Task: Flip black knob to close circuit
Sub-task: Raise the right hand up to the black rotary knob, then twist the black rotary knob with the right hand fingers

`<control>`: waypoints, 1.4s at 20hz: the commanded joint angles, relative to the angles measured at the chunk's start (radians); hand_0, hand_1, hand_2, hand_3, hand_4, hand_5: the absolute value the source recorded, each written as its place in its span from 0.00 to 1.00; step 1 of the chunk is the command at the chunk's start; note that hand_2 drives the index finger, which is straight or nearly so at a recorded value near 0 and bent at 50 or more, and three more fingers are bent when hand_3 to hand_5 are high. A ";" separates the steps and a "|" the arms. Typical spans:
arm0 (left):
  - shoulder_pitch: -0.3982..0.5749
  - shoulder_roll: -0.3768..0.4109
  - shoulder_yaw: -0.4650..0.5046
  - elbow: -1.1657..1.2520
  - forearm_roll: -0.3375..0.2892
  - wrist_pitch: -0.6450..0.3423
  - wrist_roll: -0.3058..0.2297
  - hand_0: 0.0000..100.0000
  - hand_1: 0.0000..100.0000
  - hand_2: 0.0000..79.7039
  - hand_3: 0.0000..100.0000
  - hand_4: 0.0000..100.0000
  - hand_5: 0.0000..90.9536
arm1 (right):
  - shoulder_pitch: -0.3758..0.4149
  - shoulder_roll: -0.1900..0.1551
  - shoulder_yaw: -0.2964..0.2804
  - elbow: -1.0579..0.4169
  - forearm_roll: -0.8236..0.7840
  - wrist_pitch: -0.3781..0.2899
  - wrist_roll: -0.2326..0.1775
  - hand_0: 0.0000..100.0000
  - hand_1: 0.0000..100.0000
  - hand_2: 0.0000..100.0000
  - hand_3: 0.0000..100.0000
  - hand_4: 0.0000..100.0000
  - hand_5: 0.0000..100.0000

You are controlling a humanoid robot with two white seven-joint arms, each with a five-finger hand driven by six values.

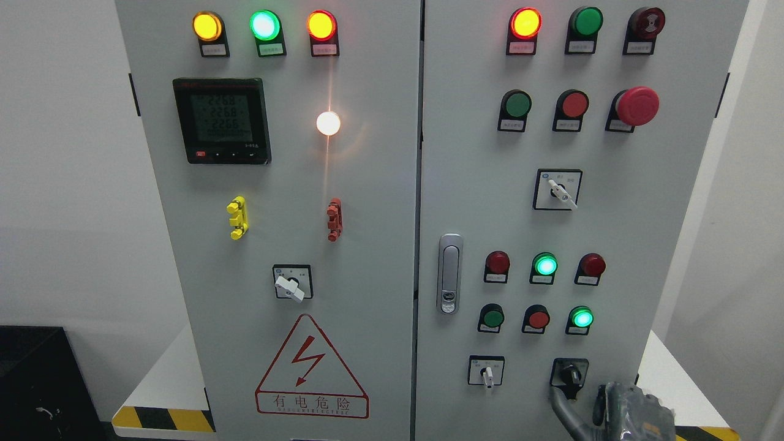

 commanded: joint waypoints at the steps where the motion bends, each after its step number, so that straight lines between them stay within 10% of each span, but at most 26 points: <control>1: 0.023 0.000 0.000 -0.031 0.001 0.001 -0.001 0.12 0.56 0.00 0.00 0.00 0.00 | -0.009 -0.009 -0.034 0.026 0.008 -0.003 -0.010 0.00 0.01 0.87 0.99 0.87 0.93; 28: 0.023 0.000 0.000 -0.031 0.001 0.001 -0.001 0.12 0.56 0.00 0.00 0.00 0.00 | -0.016 -0.029 -0.077 0.021 -0.014 -0.014 -0.020 0.00 0.02 0.86 0.98 0.85 0.92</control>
